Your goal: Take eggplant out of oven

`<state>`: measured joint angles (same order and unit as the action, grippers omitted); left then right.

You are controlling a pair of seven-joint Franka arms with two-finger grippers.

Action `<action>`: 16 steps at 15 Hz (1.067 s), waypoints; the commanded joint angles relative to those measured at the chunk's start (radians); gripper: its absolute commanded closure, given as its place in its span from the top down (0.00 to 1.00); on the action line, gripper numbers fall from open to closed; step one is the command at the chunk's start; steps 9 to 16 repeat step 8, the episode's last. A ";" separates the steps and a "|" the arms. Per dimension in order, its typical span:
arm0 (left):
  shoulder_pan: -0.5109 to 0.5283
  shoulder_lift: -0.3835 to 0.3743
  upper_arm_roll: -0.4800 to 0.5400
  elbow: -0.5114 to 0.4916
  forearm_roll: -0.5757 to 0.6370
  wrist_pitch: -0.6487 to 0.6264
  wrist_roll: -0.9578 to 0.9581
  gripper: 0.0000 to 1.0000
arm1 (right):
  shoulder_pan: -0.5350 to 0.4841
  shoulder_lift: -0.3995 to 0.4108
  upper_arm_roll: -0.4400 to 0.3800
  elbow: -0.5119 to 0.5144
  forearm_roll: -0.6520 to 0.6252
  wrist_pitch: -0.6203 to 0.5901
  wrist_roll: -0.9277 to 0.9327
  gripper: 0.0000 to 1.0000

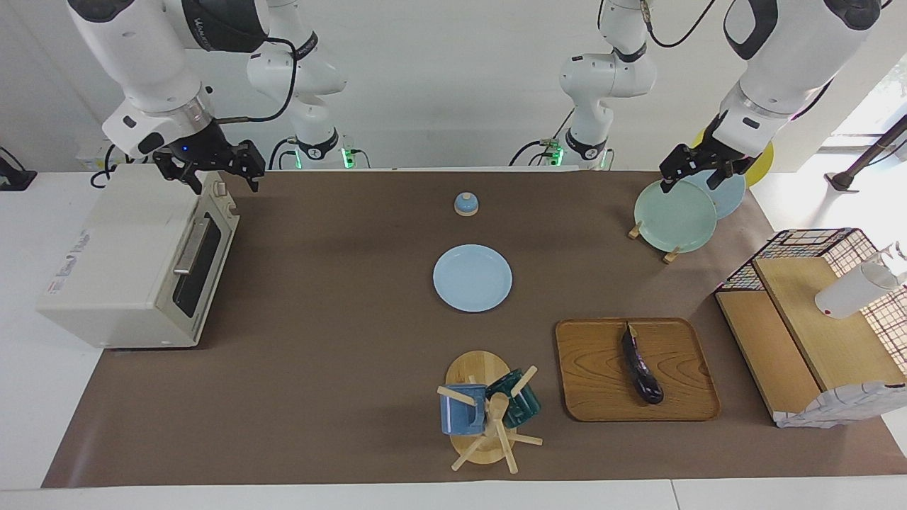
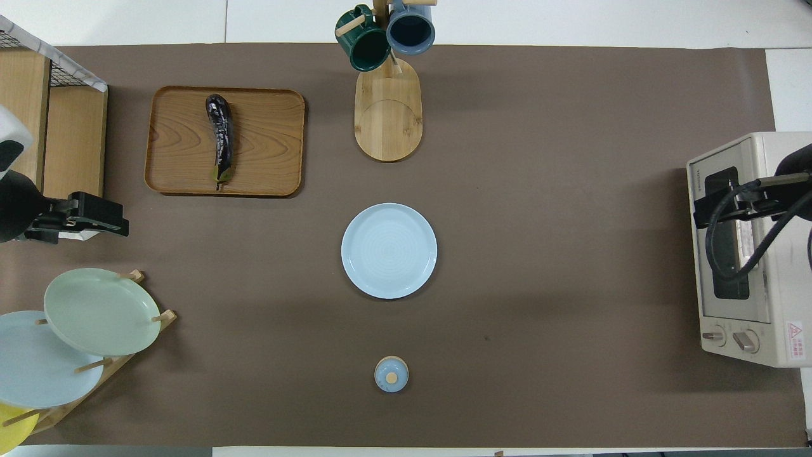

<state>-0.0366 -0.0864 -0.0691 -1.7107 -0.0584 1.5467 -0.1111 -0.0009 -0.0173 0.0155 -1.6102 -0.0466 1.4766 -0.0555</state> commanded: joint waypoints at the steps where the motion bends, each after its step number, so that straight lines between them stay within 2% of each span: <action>1: 0.040 0.002 -0.051 0.020 0.012 0.012 -0.009 1.00 | -0.004 -0.012 0.003 0.000 0.031 0.001 0.000 1.00; 16: 0.046 0.002 -0.052 0.014 0.011 0.012 -0.010 1.00 | -0.005 -0.012 0.003 0.000 0.031 0.001 0.000 1.00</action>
